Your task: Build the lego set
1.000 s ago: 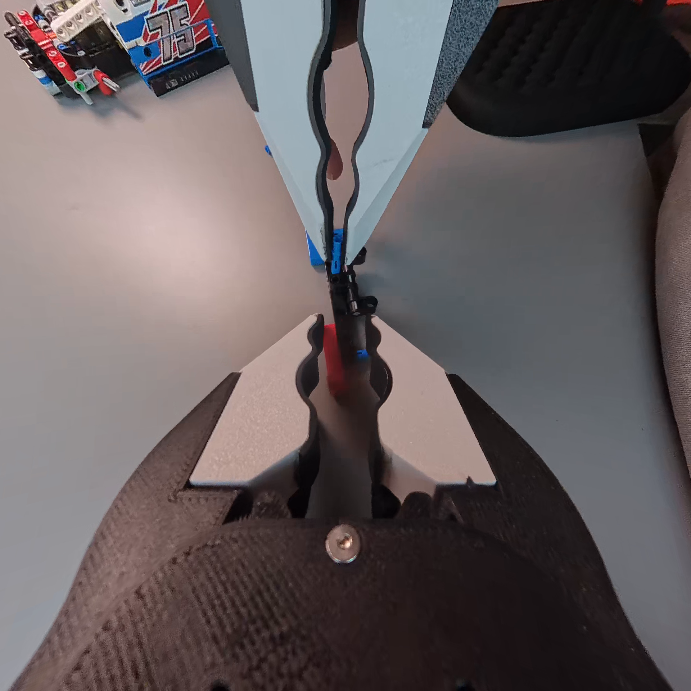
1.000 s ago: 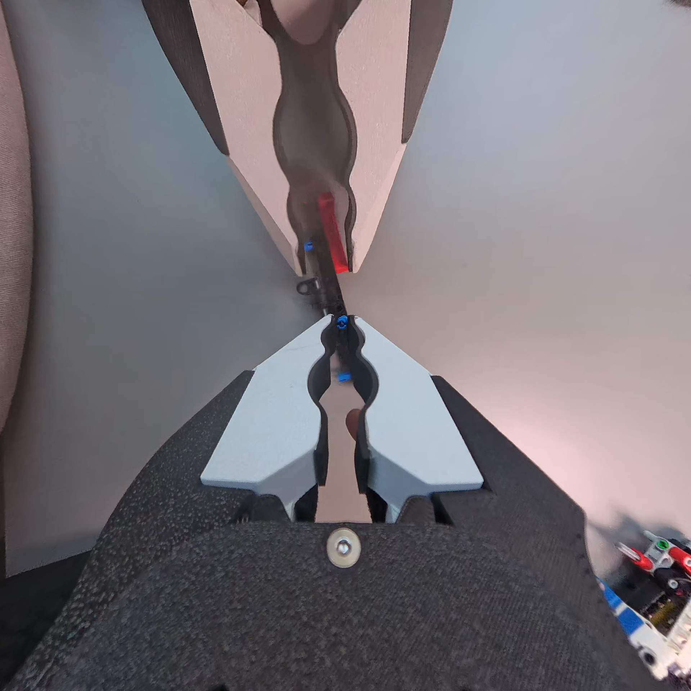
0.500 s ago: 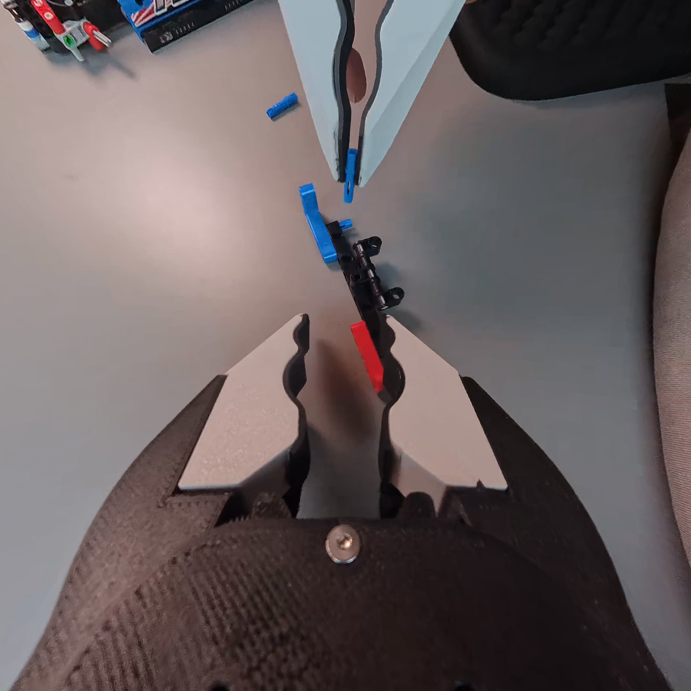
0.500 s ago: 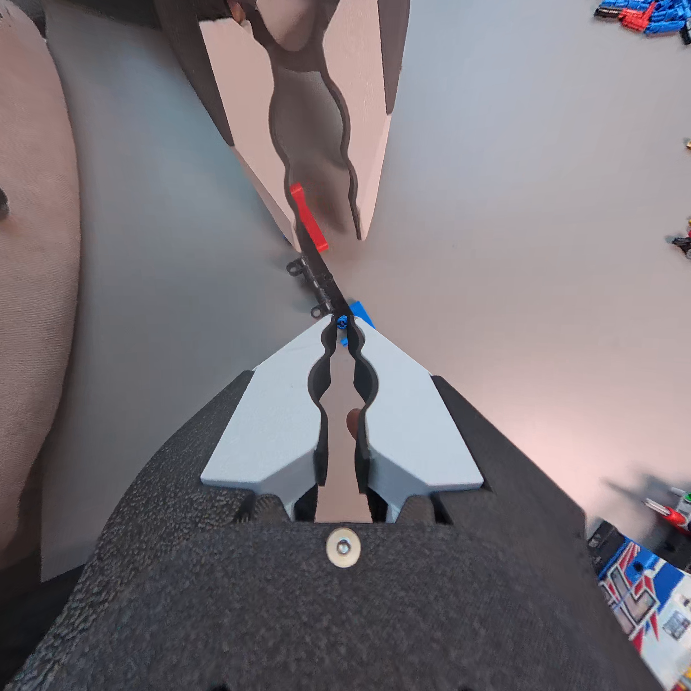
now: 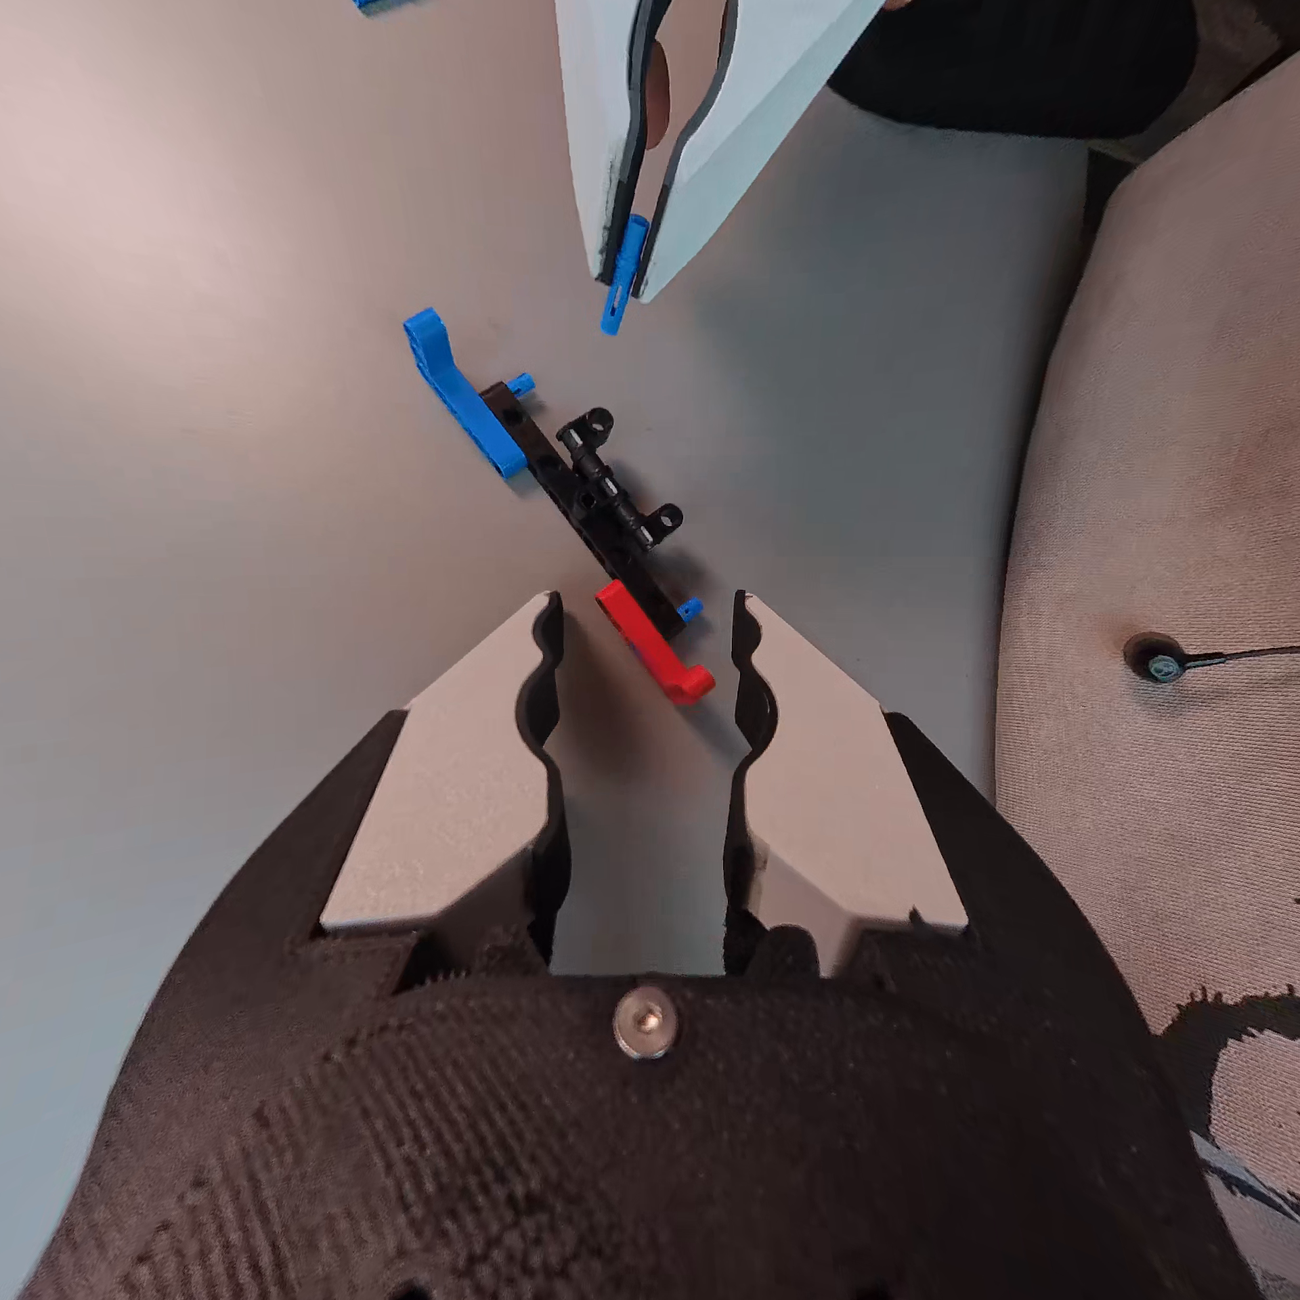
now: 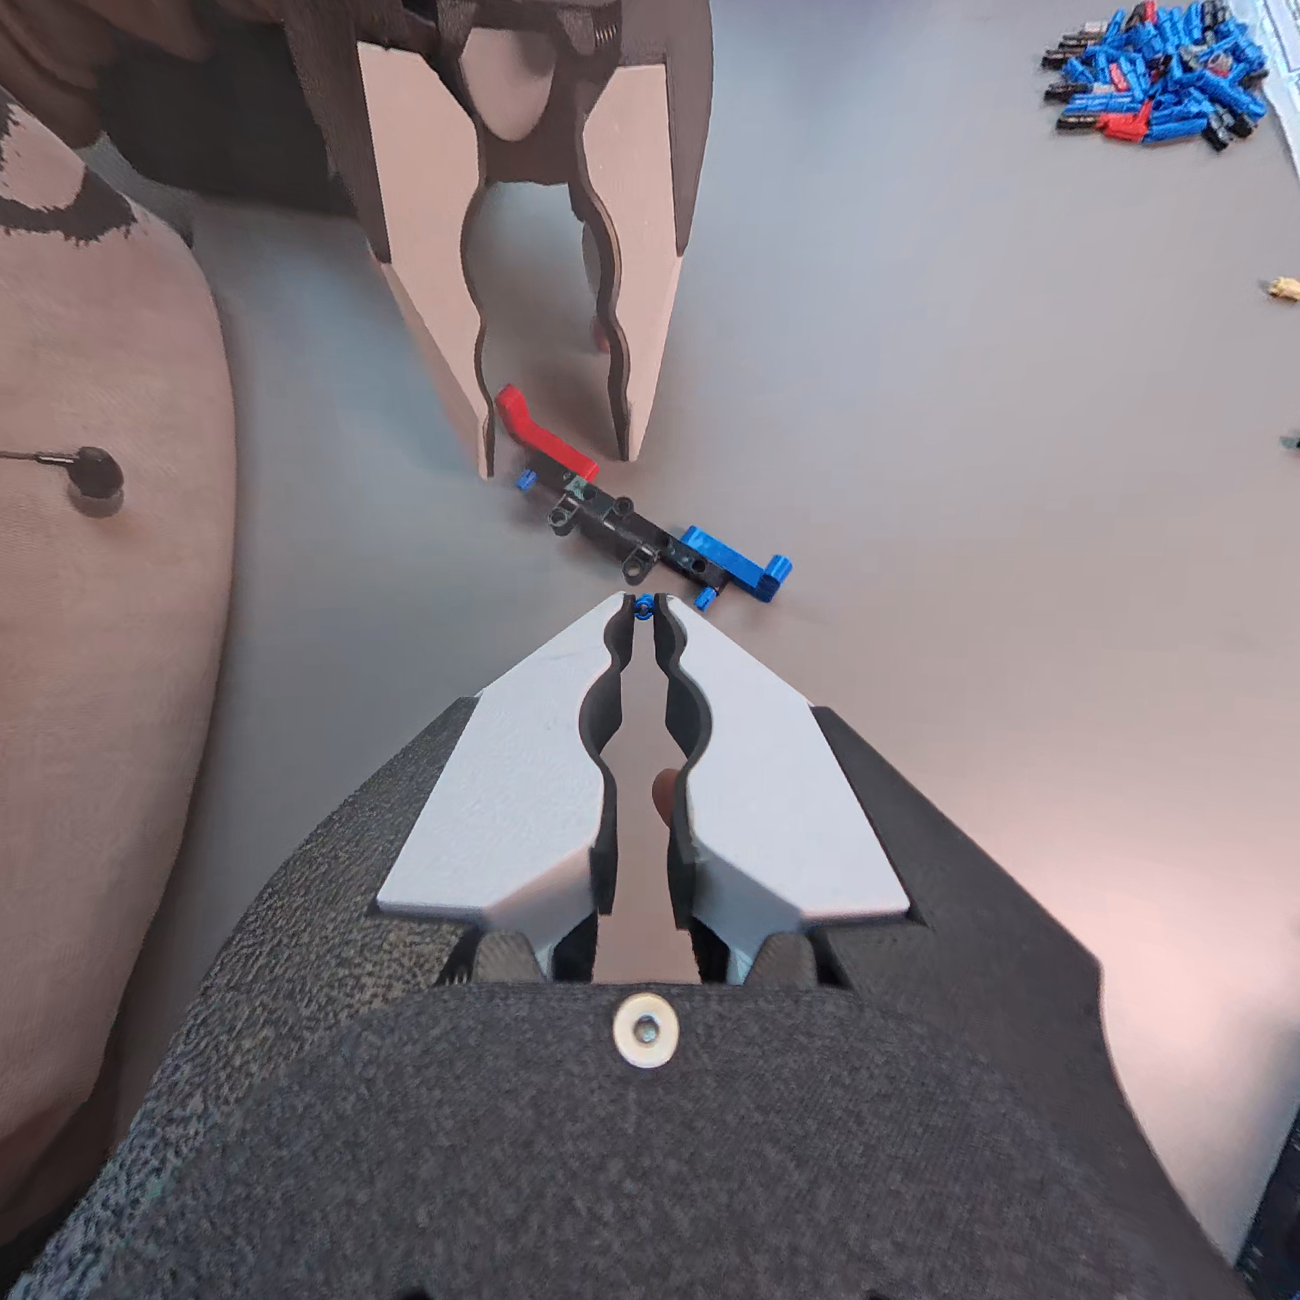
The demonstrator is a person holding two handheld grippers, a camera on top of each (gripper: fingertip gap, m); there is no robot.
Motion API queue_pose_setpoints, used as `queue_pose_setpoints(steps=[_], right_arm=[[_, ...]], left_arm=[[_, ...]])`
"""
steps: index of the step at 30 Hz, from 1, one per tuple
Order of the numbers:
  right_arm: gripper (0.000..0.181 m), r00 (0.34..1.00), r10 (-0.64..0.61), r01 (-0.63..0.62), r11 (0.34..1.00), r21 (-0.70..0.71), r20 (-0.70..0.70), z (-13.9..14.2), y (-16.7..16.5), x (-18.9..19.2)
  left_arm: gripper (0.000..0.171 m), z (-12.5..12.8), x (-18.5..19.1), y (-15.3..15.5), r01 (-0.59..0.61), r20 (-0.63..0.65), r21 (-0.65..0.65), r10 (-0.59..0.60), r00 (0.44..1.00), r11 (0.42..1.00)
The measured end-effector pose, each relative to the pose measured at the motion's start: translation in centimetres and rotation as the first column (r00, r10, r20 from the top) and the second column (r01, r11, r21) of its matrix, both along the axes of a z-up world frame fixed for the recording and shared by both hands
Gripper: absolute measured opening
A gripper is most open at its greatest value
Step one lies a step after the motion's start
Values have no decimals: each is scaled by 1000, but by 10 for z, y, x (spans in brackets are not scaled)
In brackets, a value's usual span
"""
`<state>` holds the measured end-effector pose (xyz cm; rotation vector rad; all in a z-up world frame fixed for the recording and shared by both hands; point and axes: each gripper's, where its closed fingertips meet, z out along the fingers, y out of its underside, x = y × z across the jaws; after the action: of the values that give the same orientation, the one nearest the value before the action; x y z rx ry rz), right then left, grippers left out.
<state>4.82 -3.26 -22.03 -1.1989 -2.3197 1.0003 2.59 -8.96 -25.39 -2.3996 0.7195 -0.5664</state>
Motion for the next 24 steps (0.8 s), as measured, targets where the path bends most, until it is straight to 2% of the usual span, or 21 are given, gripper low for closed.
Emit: queue_pose_setpoints(steps=[3,8,11,13,16,19,22,24], right_arm=[[3,999,6,-5,1000,14,-32,-3,-13,-14],[3,1000,17,-17,997,80,3,-19,-16,-18],[3,1000,14,-14,997,78,3,-19,-14,-14],[3,1000,17,-17,997,80,1,-20,-16,-12],[3,1000,22,-22,996,91,-1,-19,-16,-9],[3,1000,21,-20,996,87,-6,-19,-17,-6],[3,1000,10,-8,996,92,-27,-16,-15,-6],[3,998,-9,14,997,75,-62,-5,-11,-9]], left_arm=[[46,-3,-2,-2,-23,-72,8,24,997,1000],[40,-8,-18,-3,-72,-232,41,80,969,997],[34,-7,-17,-5,-78,-232,49,87,969,996],[23,-7,-16,-5,-67,-228,57,79,970,996],[22,-7,-19,-1,-67,-243,82,85,966,994],[22,-5,-26,10,-52,-299,174,103,949,983],[22,-2,-39,22,31,-442,305,112,890,952],[22,1,-52,31,122,-582,389,141,801,913]])
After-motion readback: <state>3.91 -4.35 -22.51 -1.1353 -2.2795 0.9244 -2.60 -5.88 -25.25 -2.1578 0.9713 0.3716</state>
